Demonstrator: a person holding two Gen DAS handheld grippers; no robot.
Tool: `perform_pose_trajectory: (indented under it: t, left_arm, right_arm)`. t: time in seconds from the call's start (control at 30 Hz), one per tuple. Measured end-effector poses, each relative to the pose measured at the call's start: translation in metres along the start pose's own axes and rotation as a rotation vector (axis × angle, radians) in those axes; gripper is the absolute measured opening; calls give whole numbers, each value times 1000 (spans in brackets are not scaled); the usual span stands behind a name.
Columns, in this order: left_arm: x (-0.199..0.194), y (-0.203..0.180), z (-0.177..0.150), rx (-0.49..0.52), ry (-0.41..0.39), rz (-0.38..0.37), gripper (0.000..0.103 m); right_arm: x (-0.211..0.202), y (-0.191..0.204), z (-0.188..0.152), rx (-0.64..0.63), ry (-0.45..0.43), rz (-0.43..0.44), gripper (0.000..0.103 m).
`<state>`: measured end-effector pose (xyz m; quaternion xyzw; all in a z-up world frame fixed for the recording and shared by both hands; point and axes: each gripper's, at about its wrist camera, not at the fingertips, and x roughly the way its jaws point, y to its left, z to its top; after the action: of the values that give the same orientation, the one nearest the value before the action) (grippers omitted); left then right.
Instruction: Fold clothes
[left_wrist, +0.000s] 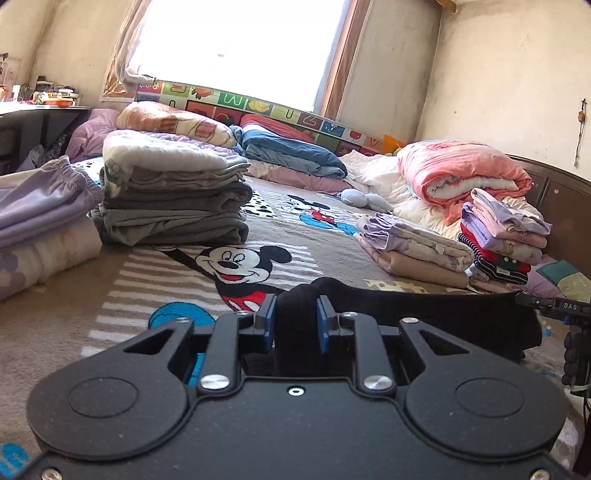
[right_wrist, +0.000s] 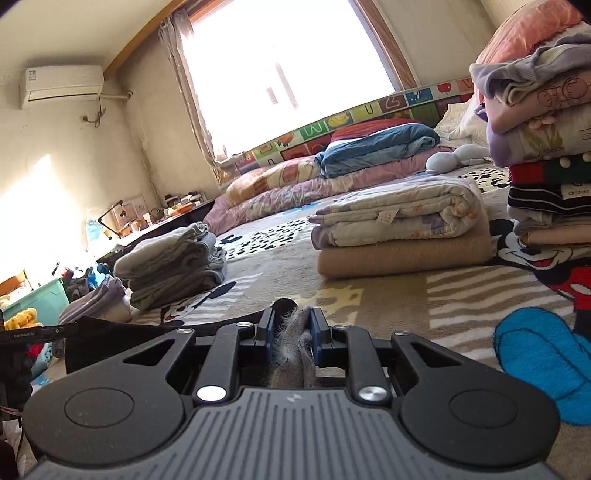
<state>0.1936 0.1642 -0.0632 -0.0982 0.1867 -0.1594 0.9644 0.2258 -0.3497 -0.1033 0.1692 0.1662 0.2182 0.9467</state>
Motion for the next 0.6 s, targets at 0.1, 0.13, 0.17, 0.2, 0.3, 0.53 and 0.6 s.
perform_pose_trajectory:
  t: [0.1,0.13,0.17,0.2,0.3,0.53,0.6]
  left_arm:
    - [-16,-10,-4,29,-6,31,20]
    - [-21,-13,-6,40,-7,42,20]
    - [-28,-17,-9,53,-6,51,20]
    - [-34,-20,-14,62,-4,57,20]
    - [-51,-26,-27,82,3,71,20]
    - [-83,-41,-55,208,109,64,22]
    - [-94,-37,-58,187,129,52,23]
  right_arm:
    - [-19,14,-2,-50,-32,-14,21]
    - [-26,19,-3,-70,-45,-18,21]
    - [-33,24,-5,-87,-57,-25,21]
    - [-39,28,-8,-110,-62,-35,21]
    - [-54,42,-17,-198,-55,-67,21]
    - [-91,60,-40,-308,51,-92,23]
    - [-103,59,-48,-270,106,-81,30]
